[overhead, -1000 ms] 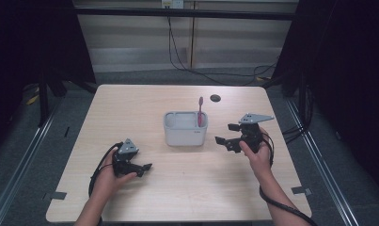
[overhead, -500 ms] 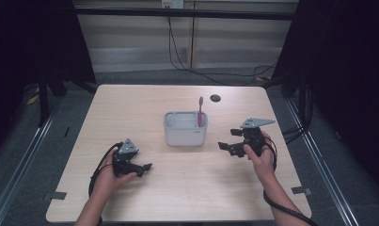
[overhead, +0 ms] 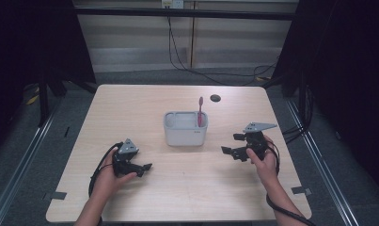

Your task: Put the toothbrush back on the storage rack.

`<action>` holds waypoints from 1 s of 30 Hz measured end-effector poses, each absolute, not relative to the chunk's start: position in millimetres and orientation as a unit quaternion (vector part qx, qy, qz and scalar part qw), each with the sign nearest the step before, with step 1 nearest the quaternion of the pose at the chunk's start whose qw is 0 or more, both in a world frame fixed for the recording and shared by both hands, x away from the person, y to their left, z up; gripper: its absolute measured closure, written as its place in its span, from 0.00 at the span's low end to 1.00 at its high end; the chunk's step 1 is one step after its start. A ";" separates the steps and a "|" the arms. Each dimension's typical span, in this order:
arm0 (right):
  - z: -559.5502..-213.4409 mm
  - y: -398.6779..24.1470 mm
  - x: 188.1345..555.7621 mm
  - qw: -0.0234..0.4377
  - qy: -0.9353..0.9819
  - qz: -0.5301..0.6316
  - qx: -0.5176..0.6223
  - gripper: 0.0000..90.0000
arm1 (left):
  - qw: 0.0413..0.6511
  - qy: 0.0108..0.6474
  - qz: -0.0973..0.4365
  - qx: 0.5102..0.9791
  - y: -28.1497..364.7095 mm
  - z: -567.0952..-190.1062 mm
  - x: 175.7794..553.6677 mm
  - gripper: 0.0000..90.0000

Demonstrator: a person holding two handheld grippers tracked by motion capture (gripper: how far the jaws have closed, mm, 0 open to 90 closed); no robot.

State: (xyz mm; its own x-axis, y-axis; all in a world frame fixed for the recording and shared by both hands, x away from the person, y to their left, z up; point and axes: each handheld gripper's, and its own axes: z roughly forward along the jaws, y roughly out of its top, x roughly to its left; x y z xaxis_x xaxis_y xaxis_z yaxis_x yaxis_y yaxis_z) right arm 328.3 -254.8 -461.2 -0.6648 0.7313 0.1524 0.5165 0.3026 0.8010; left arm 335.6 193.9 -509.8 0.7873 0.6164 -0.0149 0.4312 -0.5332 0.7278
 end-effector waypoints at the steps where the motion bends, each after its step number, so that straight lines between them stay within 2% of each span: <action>1: -462.1 -255.2 327.9 0.121 0.796 0.443 0.394 0.19 | 0.378 0.303 0.122 0.866 193.7 -509.9 335.4 0.18; 30: -499.0 -262.9 326.1 0.104 0.826 0.374 0.410 0.20 | 0.378 0.304 0.121 0.866 193.7 -510.0 335.4 0.18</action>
State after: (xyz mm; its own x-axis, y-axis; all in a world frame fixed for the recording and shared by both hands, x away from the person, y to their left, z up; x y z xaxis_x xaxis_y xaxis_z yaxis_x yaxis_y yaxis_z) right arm 326.1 -262.9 -499.0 -0.6425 0.7544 0.1345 0.5988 0.3848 0.7024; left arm 335.4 193.7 -510.0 0.7862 0.6176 -0.0198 0.4346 -0.5299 0.7283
